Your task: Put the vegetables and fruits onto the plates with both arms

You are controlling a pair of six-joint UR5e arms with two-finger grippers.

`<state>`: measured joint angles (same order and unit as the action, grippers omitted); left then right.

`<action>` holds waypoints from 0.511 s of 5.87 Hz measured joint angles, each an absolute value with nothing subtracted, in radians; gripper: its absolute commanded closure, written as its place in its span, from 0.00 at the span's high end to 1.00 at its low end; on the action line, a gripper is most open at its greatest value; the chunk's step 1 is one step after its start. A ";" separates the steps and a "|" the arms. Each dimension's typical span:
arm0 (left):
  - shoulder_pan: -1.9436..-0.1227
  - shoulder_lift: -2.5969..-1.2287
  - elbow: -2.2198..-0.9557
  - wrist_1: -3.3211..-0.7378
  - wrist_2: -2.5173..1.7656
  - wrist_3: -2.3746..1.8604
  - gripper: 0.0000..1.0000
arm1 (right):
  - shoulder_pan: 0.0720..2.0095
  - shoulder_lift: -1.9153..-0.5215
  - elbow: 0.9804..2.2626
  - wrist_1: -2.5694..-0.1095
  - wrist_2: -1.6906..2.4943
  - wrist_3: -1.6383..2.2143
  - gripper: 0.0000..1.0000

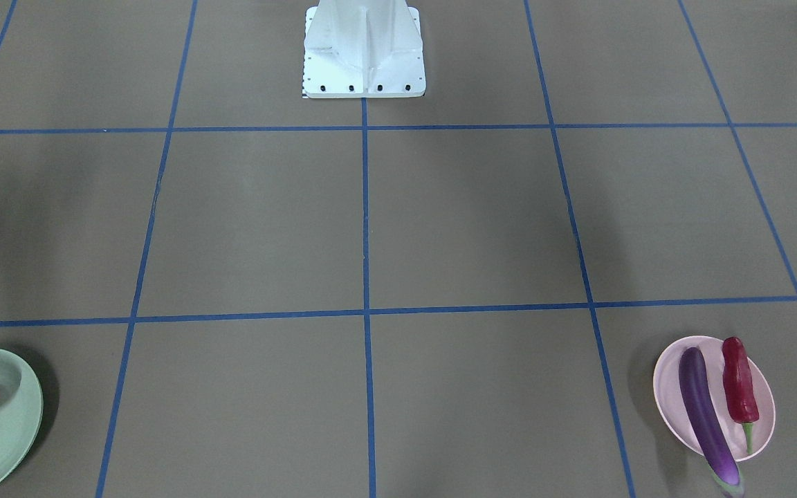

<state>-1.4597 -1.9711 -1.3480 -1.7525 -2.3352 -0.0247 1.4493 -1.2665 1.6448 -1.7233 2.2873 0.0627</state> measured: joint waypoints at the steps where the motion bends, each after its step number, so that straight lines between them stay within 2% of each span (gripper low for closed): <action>1: -1.517 -1.917 -1.364 -1.722 -2.336 0.098 1.00 | 1.474 -1.314 1.664 -1.716 2.296 0.027 1.00; 3: -1.590 -1.664 -1.502 -1.717 -2.339 0.188 1.00 | 1.492 -1.403 1.731 -1.712 2.289 0.010 1.00</action>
<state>-1.5905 -1.6639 -1.5024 -1.7169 -2.3392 0.1876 1.4919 -1.4028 1.7309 -1.7122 2.2895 0.0104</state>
